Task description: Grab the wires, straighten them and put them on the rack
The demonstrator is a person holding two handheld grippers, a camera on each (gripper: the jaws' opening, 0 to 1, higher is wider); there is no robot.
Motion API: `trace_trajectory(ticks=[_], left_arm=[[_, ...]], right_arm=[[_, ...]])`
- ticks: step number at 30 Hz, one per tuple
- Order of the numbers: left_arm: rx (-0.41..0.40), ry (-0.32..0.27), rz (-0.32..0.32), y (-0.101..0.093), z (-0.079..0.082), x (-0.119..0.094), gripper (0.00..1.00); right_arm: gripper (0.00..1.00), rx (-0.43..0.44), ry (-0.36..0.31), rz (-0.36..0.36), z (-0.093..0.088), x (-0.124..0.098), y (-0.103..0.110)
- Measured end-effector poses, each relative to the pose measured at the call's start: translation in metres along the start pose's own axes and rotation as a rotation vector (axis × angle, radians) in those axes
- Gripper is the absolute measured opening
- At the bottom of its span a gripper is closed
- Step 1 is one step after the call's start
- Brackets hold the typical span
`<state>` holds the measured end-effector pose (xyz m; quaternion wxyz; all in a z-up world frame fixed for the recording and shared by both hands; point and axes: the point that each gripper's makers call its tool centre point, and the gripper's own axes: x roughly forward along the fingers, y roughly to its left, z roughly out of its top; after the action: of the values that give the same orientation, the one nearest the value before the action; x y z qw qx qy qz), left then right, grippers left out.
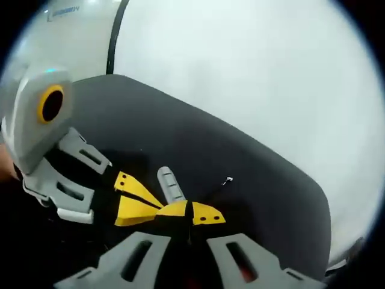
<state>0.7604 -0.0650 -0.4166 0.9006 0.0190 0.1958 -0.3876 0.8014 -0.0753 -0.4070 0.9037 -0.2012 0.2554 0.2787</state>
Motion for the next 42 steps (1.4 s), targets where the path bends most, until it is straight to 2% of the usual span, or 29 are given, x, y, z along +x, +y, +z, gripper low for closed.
trace_trajectory(ticks=[4, 5, 9, 11, 12, 13, 14, 15, 16, 17, 18, 19, 20, 21, 22, 24, 25, 26, 27, 28, 29, 31, 32, 34, 36, 38, 39, 40, 42], left_arm=[[0.029, 0.001, 0.015, 0.0, -0.002, 0.002, 0.05], [0.035, 0.005, 0.021, 0.0, -0.003, 0.003, 0.05], [0.068, 0.021, 0.04, 0.001, -0.004, 0.004, 0.04], [0.075, 0.018, 0.044, 0.0, -0.004, 0.003, 0.04], [0.085, 0.014, 0.046, 0.0, -0.004, 0.003, 0.04], [0.095, 0.012, 0.046, -0.001, -0.004, 0.003, 0.04], [0.101, 0.01, 0.047, -0.002, -0.004, 0.003, 0.04], [0.11, 0.006, 0.049, -0.003, -0.003, 0.002, 0.04], [0.113, 0.003, 0.048, -0.003, -0.003, 0.002, 0.04], [0.096, -0.007, 0.043, -0.003, -0.001, 0.002, 0.05], [0.038, -0.007, 0.025, -0.006, 0.0, 0.0, 0.07], [0.011, 0.004, 0.013, -0.007, 0.0, -0.001, 0.13], [0.005, -0.032, 0.006, -0.008, 0.008, -0.003, 0.18], [-0.008, -0.078, 0.021, -0.004, 0.02, -0.007, 0.23], [-0.013, -0.112, 0.046, 0.002, 0.031, -0.015, 0.26], [-0.062, -0.209, 0.086, 0.014, 0.059, -0.034, 0.26], [-0.099, -0.273, 0.108, 0.023, 0.073, -0.047, 0.25], [-0.103, -0.28, 0.118, 0.026, 0.073, -0.051, 0.21], [-0.094, -0.253, 0.119, 0.028, 0.067, -0.052, 0.15], [-0.094, -0.187, 0.111, 0.025, 0.052, -0.049, 0.11], [-0.079, -0.164, 0.098, 0.021, 0.045, -0.044, 0.08], [-0.034, -0.085, 0.084, 0.013, 0.022, -0.028, 0.09], [0.005, -0.057, 0.064, 0.005, 0.014, -0.021, 0.09], [0.078, 0.012, 0.068, -0.002, -0.003, -0.009, 0.09], [0.068, 0.031, 0.085, -0.002, -0.01, -0.005, 0.09], [0.062, 0.009, 0.092, -0.001, -0.008, -0.006, 0.08], [0.063, 0.016, 0.1, 0.002, -0.009, -0.006, 0.08], [0.067, 0.015, 0.098, 0.002, -0.008, -0.007, 0.08], [0.065, 0.01, 0.095, 0.003, -0.008, -0.006, 0.08]], right_arm=[[0.0, -0.015, -0.008, 0.022, -0.002, -0.002, 0.007], [0.0, -0.035, 0.01, 0.018, -0.005, -0.001, 0.009], [0.0, -0.051, 0.029, 0.001, -0.005, 0.002, 0.002], [0.0, -0.03, -0.001, 0.027, -0.004, 0.002, 0.001], [0.0, 0.001, -0.045, 0.04, -0.002, 0.001, 0.001], [0.0, 0.017, -0.067, 0.027, -0.001, -0.002, 0.0], [0.0, -0.025, -0.074, 0.019, 0.0, -0.003, -0.003], [0.0, -0.111, -0.054, 0.035, -0.001, -0.009, -0.001], [0.0, -0.138, -0.016, 0.047, -0.006, -0.018, 0.007], [0.0, -0.112, -0.034, 0.004, 0.0, -0.026, 0.001], [0.0, -0.067, -0.127, -0.08, 0.02, -0.036, -0.017], [0.0, -0.036, -0.179, -0.114, 0.032, -0.048, -0.026], [0.02, -0.025, -0.225, -0.131, 0.045, -0.061, -0.032], [0.07, -0.001, -0.311, -0.161, 0.061, -0.078, -0.038], [0.09, 0.03, -0.362, -0.18, 0.068, -0.089, -0.041], [0.09, 0.073, -0.407, -0.166, 0.076, -0.1, -0.041], [0.07, 0.063, -0.384, -0.145, 0.072, -0.1, -0.037], [0.02, 0.045, -0.341, -0.127, 0.065, -0.095, -0.031], [0.0, -0.054, -0.262, -0.125, 0.053, -0.086, -0.026], [0.0, -0.117, -0.226, -0.151, 0.044, -0.071, -0.017], [0.0, -0.114, -0.193, -0.146, 0.036, -0.057, -0.012], [0.0, -0.157, -0.114, -0.073, 0.018, -0.025, -0.004], [0.0, -0.154, -0.088, -0.09, 0.011, -0.016, -0.009], [0.0, -0.153, -0.08, -0.098, 0.005, -0.012, -0.006], [0.0, -0.122, -0.086, -0.092, 0.004, -0.011, -0.007], [0.0, -0.291, -0.05, -0.12, 0.004, -0.008, -0.01], [0.0, -0.328, -0.05, -0.132, 0.007, -0.007, -0.012], [0.0, -0.283, -0.06, -0.124, 0.01, -0.007, -0.011], [0.0, -0.117, -0.126, -0.087, 0.018, -0.009, -0.007]])
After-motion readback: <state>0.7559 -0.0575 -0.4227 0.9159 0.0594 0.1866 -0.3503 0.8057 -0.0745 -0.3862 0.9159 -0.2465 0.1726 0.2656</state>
